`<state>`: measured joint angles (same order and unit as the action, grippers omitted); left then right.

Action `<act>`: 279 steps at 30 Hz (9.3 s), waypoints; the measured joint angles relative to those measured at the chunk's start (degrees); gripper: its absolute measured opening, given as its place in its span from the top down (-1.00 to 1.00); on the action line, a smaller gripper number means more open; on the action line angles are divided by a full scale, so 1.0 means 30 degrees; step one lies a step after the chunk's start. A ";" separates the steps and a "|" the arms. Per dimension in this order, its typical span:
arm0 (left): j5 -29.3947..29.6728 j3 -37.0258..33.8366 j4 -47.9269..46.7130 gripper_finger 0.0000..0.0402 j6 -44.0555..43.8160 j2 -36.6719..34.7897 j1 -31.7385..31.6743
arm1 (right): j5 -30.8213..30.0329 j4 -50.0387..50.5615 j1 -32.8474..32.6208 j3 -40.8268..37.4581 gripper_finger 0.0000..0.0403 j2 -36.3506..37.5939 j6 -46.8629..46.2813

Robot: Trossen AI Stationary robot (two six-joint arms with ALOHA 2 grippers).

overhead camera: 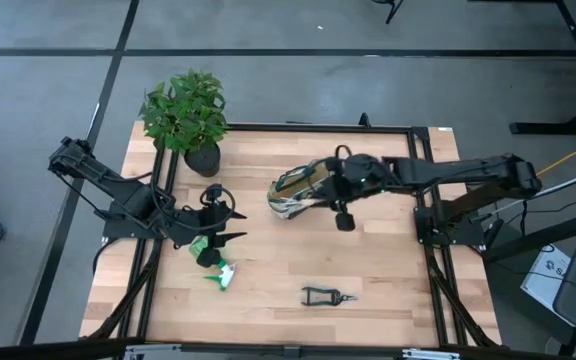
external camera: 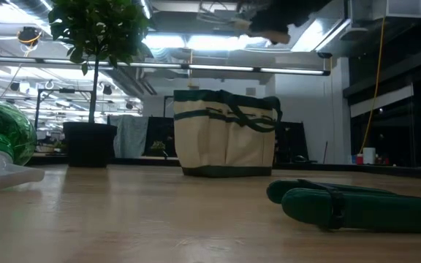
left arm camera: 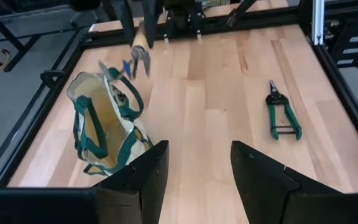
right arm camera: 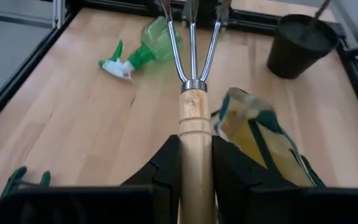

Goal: Pick & Place Garden tools in Gardening bag
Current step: Put the brown hand rake into the green gardening bag, then adjust the green gardening bag

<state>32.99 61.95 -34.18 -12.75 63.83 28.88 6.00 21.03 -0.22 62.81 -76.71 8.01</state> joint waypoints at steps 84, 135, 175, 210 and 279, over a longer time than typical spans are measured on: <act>-0.0022 0.0000 0.0029 0.16 0.0000 0.0000 0.0000 | -0.1786 -0.0039 0.4419 0.0000 0.14 -0.3473 1.2715; -0.0022 0.0000 0.0030 0.16 0.0000 0.0007 0.0007 | -0.5036 0.1458 0.4900 0.0007 0.29 -0.4060 1.1736; -0.0022 0.0007 0.0023 0.16 0.0000 0.0007 0.0000 | -0.2892 0.0347 0.5539 0.1413 0.99 -0.4701 0.1336; -0.0022 0.0007 0.0026 0.16 0.0000 0.0007 0.0003 | -0.1580 -0.1296 0.6572 0.1413 0.29 -0.4419 -0.2203; -0.0022 0.0007 0.0023 0.16 0.0000 0.0007 0.0005 | -0.7392 0.0949 0.3931 0.1727 0.16 -0.6621 1.0083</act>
<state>32.93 61.98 -34.11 -12.75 63.86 28.90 -16.18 23.88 11.57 67.99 -96.57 38.26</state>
